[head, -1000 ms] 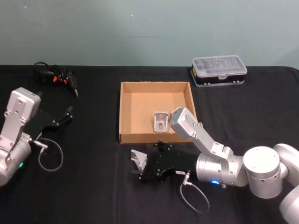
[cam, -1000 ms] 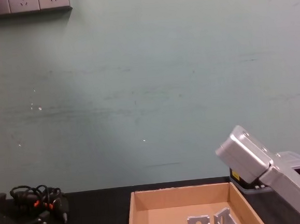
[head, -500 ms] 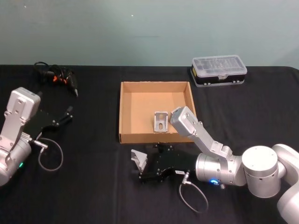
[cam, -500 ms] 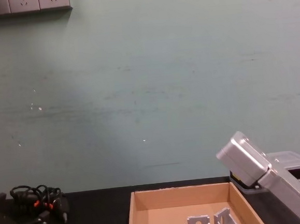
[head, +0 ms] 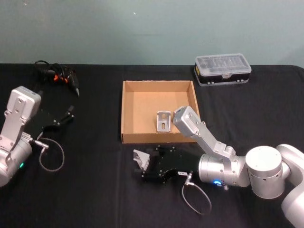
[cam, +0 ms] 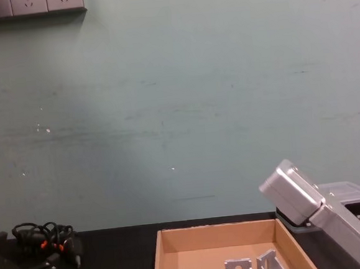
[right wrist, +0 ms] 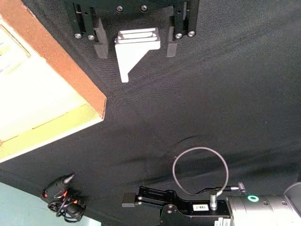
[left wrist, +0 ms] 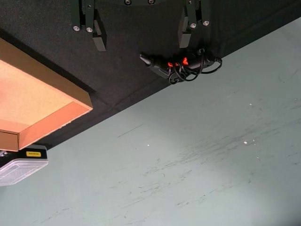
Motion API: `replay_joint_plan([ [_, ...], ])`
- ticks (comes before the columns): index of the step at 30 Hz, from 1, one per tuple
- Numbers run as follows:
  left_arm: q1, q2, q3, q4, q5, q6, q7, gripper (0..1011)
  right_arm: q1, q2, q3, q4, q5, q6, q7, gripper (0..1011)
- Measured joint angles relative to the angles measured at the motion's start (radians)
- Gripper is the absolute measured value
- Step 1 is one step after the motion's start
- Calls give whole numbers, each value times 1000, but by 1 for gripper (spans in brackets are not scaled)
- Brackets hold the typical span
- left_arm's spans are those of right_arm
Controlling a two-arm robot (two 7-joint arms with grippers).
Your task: Use one hand to pick up the angle iron from the table and place it into the box.
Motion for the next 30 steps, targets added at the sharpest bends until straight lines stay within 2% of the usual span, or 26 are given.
replay_joint_plan([
  [8,0,0,0,0,0,0,0,1000,0,4,-4,-1,4,-1,-1,560],
  [10,0,0,0,0,0,0,0,1000,0,5,-5,-2,4,-2,-3,540],
  [22,0,0,0,0,0,0,0,1000,-5,16,-4,-23,10,-2,-6,537],
  [26,0,0,0,0,0,0,0,1000,-15,31,7,-63,15,0,-16,537],
  [30,0,0,0,0,0,0,0,1000,-29,58,30,-135,22,10,-39,537],
])
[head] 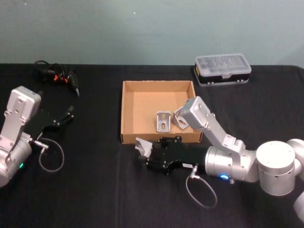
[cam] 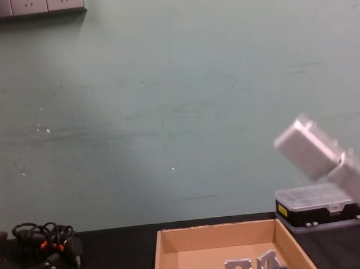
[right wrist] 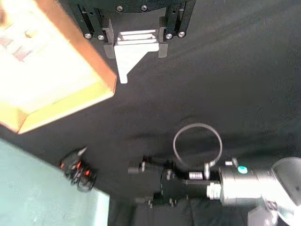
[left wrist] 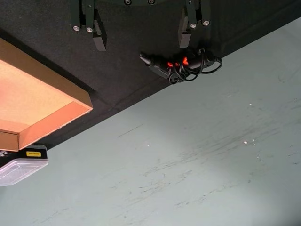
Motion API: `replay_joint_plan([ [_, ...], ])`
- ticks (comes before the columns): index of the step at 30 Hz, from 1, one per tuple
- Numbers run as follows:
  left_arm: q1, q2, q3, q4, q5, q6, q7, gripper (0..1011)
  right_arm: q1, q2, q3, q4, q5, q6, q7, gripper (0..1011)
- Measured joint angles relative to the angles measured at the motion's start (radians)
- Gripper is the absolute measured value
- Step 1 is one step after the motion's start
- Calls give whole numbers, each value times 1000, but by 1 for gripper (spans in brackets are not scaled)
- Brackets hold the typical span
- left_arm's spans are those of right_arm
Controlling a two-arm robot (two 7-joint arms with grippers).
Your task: Use one hand to pick up the angle iron from the table and place it into the box.
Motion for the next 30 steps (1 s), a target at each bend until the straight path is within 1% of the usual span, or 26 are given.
replay_joint_plan([
  [1,0,0,0,0,0,0,0,1000,-3,9,8,-26,1,7,-9,537],
  [5,0,0,0,0,0,0,0,1000,0,23,27,-74,1,25,-33,537],
  [8,0,0,0,0,0,0,0,1000,11,25,36,-88,-2,36,-44,537],
  [11,0,0,0,0,0,0,0,1000,34,18,40,-90,-13,51,-56,537],
  [13,0,0,0,0,0,0,0,1000,53,7,40,-78,-20,60,-63,537],
  [14,0,0,0,0,0,0,0,1000,71,-3,38,-62,-28,67,-66,537],
  [17,0,0,0,0,0,0,0,1000,97,-20,29,-35,-39,79,-67,537],
  [18,0,0,0,0,0,0,0,1000,115,-31,22,-13,-48,85,-67,537],
  [21,0,0,0,0,0,0,0,1000,144,-50,10,23,-63,96,-66,537],
  [24,0,0,0,0,0,0,0,1000,190,-83,-10,86,-85,108,-57,537],
  [26,0,0,0,0,0,0,0,1000,208,-97,-18,113,-93,111,-53,537],
  [27,0,0,0,0,0,0,0,1000,224,-110,-25,140,-101,113,-48,537],
  [30,0,0,0,0,0,0,0,1000,245,-130,-34,177,-111,114,-42,537],
])
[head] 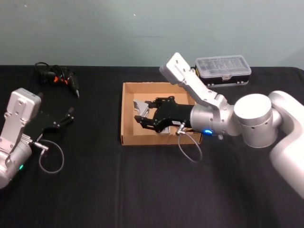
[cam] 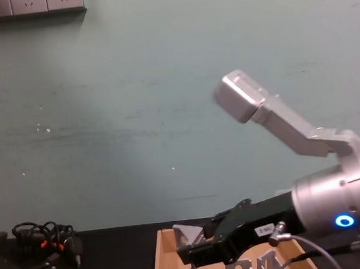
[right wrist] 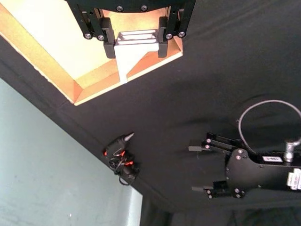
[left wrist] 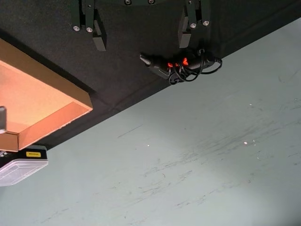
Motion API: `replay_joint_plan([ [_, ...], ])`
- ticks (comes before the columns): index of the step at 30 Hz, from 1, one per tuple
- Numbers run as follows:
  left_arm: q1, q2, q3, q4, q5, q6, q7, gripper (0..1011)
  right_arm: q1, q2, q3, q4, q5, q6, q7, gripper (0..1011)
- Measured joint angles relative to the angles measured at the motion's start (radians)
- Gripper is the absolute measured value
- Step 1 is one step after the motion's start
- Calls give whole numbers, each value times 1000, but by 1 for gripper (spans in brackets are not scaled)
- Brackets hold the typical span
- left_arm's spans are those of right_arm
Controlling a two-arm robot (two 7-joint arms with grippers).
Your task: Use one hand to pick up the angle iron from the table and place it into the box.
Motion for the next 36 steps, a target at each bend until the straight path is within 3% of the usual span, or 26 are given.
replay_joint_plan([
  [6,0,0,0,0,0,0,0,1000,48,-51,-18,103,-26,-4,12,537],
  [16,0,0,0,0,0,0,0,1000,82,-94,-24,207,-58,-18,16,536],
  [36,0,0,0,0,0,0,0,1000,95,-122,-13,293,-94,-39,35,537],
])
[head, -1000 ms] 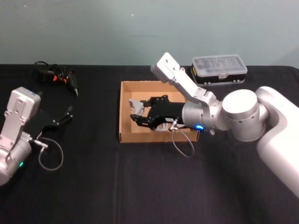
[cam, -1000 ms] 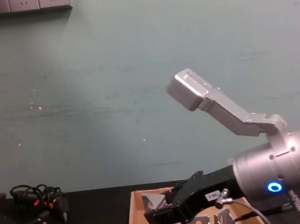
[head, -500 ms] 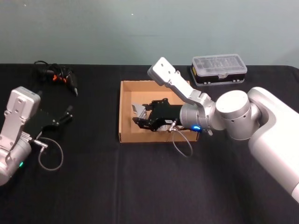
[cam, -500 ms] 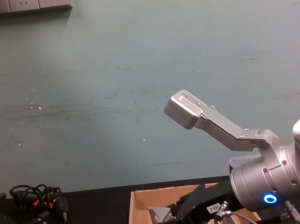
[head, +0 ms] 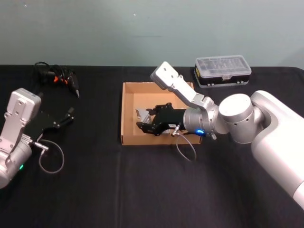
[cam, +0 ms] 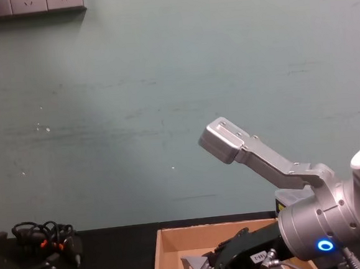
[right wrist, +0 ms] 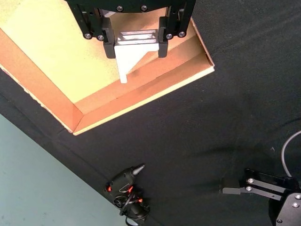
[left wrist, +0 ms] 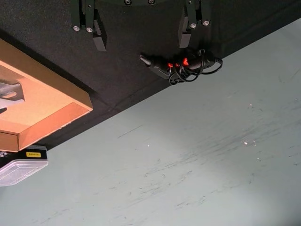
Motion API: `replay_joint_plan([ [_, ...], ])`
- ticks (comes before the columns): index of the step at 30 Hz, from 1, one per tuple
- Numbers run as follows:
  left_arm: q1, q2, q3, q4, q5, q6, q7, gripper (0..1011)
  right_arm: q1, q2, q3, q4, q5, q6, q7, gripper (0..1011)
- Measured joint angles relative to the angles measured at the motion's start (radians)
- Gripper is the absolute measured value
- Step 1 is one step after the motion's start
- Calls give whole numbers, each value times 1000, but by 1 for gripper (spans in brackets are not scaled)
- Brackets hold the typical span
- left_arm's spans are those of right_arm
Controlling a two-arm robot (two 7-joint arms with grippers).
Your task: Use one hand to pick up the angle iron from the table and place it into the box.
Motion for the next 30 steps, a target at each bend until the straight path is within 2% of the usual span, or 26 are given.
replay_joint_plan([
  [3,0,0,0,0,0,0,0,1000,-2,0,3,1,-1,-3,1,577],
  [6,0,0,0,0,0,0,0,1000,-8,1,9,-5,-3,-9,1,695],
  [12,0,0,0,0,0,0,0,1000,-26,6,25,-31,-2,-18,-13,847],
  [15,0,0,0,0,0,0,0,1000,-41,15,37,-60,0,-22,-24,960],
  [18,0,0,0,0,0,0,0,1000,-51,21,45,-81,1,-24,-32,999],
  [22,0,0,0,0,0,0,0,1000,-72,33,60,-120,4,-30,-51,1002],
  [30,0,0,0,0,0,0,0,1000,-160,63,125,-241,20,-67,-133,1003],
])
